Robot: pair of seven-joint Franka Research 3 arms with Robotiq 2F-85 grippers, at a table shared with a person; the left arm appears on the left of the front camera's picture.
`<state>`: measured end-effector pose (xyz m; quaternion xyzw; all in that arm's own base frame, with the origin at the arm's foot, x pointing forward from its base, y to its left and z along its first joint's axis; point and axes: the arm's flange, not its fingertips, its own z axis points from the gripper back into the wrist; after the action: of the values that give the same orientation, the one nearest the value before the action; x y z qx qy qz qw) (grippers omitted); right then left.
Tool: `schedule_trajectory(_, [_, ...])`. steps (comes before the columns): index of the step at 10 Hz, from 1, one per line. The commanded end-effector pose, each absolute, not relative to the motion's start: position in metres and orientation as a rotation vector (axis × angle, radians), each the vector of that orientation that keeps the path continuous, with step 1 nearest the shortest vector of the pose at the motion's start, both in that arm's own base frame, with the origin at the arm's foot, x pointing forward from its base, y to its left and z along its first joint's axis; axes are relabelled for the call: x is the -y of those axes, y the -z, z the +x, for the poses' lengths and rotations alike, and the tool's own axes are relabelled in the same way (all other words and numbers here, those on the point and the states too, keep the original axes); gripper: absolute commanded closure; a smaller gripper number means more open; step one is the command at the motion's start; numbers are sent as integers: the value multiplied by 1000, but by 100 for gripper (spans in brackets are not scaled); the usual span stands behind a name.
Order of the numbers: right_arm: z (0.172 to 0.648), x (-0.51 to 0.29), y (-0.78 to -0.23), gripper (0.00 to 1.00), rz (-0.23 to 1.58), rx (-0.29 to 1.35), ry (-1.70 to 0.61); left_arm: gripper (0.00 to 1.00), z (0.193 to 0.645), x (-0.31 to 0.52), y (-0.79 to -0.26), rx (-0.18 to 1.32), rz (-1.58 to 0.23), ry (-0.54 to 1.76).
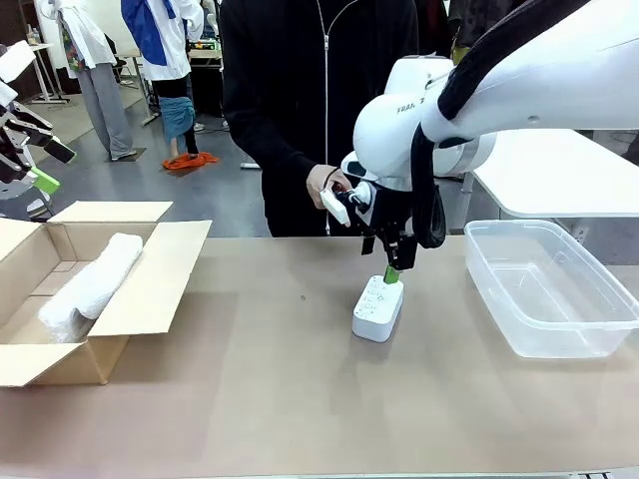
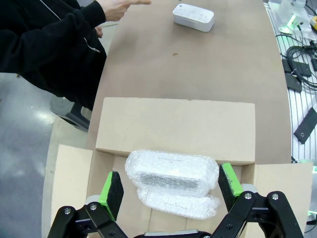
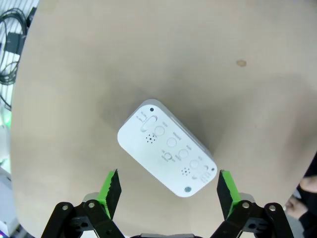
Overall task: Separate and place wrapped and unwrapped clocks.
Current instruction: Pick up the Digital clock indicated by the person.
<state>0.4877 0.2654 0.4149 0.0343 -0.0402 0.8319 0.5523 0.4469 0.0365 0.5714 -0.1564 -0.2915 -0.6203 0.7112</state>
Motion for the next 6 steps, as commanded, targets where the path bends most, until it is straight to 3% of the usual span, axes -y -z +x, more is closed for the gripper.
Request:
schedule_trajectory(1, [490, -262, -404, 0, 30, 69, -2089, 0, 446, -39, -572, 647, -347, 1384])
schedule_trajectory(6, [492, -258, -379, 0, 4, -41, -2214, 0, 446, -39, -572, 647, -347, 1384])
